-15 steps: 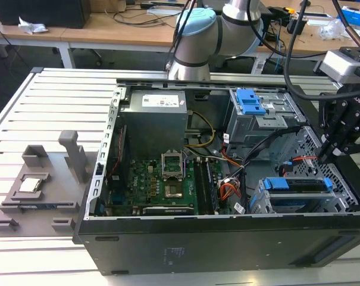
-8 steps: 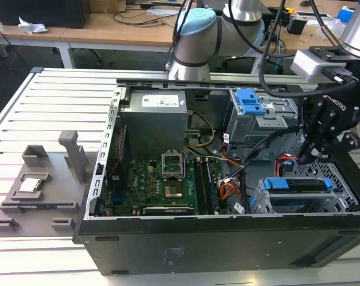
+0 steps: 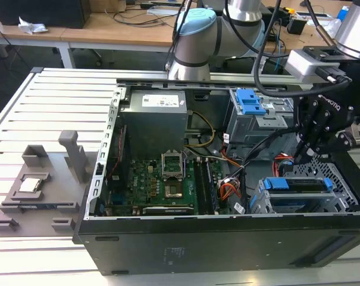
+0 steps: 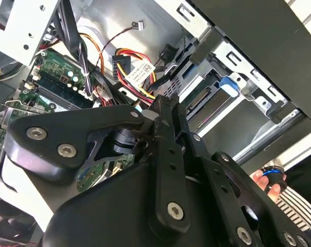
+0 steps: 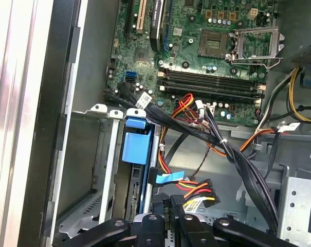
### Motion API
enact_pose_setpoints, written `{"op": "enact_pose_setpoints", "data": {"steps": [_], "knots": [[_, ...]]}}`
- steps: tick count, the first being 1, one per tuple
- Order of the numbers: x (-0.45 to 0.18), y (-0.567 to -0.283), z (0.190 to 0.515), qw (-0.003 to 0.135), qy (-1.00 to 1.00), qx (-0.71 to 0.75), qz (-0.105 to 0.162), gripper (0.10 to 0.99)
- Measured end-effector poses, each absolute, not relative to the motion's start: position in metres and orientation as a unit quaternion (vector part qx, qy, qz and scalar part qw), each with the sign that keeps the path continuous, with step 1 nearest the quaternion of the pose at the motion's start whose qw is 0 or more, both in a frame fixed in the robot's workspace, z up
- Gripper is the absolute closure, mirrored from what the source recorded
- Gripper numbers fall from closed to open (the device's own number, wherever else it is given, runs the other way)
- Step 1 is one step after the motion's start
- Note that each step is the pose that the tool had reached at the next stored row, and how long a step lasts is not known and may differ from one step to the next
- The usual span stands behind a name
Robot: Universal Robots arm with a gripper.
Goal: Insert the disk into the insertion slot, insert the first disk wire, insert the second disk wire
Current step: 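Insert the first disk wire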
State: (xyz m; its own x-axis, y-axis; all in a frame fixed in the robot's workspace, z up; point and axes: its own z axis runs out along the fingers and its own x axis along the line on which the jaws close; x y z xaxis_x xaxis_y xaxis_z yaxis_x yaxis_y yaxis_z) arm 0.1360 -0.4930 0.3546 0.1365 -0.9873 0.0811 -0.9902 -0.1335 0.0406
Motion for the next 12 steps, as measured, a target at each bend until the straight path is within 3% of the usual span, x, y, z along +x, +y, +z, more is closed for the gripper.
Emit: {"op": "enact_pose_setpoints", "data": {"steps": [12], "knots": [[0.1361,-0.4930,0.3545,0.043,-0.700,0.713,0.015,0.918]]}}
